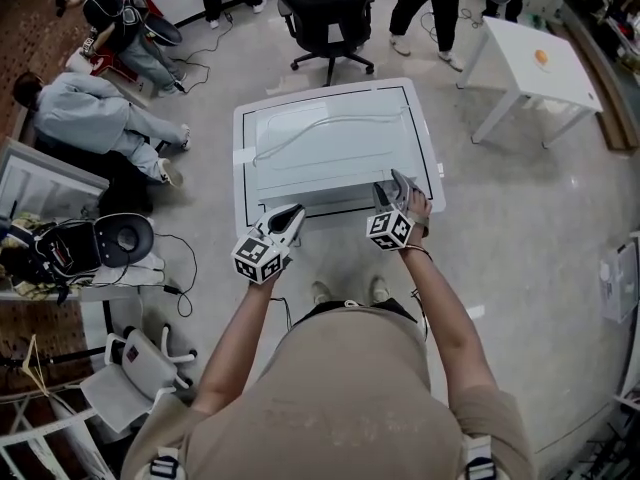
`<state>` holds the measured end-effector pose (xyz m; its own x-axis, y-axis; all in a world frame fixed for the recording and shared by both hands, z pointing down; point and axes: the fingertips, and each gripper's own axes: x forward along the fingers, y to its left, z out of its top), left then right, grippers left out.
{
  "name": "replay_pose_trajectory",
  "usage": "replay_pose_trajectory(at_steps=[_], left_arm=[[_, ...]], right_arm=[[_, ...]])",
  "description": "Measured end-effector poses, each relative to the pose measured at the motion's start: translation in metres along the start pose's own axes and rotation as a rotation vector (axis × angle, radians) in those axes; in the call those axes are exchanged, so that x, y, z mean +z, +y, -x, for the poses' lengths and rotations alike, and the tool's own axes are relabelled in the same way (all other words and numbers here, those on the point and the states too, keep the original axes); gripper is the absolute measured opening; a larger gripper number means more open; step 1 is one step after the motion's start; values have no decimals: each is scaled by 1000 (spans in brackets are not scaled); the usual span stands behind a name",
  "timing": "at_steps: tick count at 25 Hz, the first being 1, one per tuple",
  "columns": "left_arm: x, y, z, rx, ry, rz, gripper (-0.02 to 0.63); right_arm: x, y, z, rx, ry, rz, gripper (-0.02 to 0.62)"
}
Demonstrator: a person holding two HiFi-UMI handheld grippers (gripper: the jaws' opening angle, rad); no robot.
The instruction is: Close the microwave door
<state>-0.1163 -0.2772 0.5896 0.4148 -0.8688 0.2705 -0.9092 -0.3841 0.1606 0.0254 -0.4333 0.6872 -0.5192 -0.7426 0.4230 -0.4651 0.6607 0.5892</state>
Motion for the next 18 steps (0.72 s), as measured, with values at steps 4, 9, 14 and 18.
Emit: replay_pose_trajectory(at_steps=[4,9,14,18], left_arm=[[8,0,-3,-1,-19,1,11],[23,0,-4,5,-52,-3,11],[51,0,2,14,-105,-17,11],[73,-2,1,18,-148,-25,11]], right_arm=[[8,-14,15,22,-42,-75,247],[25,-30,39,62,-114,-186,247],[46,-50,58,113,-169,-360,247],[65,-73,71,115,-233,-425,247]])
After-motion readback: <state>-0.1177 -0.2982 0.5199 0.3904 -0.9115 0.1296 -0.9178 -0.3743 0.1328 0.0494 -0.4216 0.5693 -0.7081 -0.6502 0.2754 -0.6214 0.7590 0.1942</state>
